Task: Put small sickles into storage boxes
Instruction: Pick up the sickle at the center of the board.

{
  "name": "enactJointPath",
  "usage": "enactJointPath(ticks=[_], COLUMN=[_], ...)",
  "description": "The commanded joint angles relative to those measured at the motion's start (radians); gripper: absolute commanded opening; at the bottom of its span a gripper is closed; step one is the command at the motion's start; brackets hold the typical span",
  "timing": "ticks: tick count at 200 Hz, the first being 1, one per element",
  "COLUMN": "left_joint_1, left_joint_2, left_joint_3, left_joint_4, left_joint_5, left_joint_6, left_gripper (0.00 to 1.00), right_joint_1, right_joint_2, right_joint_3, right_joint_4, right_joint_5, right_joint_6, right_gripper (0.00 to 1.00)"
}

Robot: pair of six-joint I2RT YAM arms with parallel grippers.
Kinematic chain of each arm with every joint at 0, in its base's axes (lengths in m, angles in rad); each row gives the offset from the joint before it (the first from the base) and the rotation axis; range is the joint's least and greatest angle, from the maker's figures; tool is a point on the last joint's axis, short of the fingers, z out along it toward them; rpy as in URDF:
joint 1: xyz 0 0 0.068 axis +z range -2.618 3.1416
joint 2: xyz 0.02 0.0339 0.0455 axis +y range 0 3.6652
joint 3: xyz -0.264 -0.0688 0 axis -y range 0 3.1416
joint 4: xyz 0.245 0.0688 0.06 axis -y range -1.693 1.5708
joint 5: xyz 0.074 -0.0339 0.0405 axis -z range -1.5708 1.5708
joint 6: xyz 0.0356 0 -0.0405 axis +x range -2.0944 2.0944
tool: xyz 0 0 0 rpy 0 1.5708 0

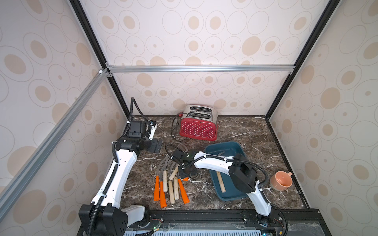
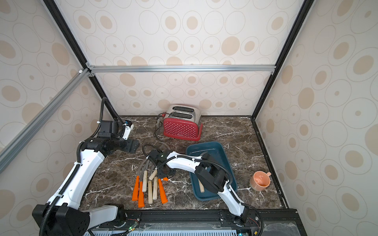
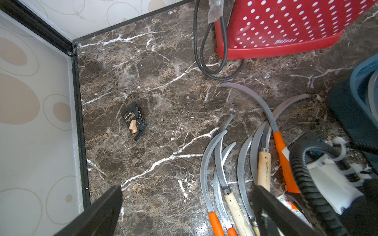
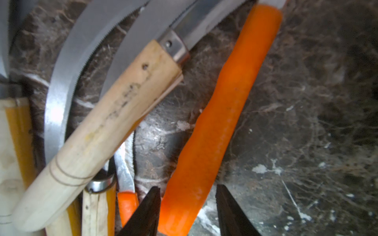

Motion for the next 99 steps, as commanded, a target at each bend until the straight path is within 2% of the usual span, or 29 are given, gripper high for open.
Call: enactJointPath(ticks=[1,99], left_joint_1=[-0.002,-0.003], left_joint_2=[-0.008,-0.013], left_joint_3=[0.009,0.013], left_joint_4=[-0.005,-0.015], left_joint_5=[0.010,0.012], left_joint_6=[0.022,0.027], left_gripper=[0.99,0.99], right_joint_1=[0.012,0.012], right_joint_2=[0.018,-0.034], right_joint_3=[-0.002,-0.077], right_joint_4=[-0.044,-0.064], right_joint_5=[0.025,0.034], right_joint_6=[0.010,-0.003], right_gripper=[0.45,0.41])
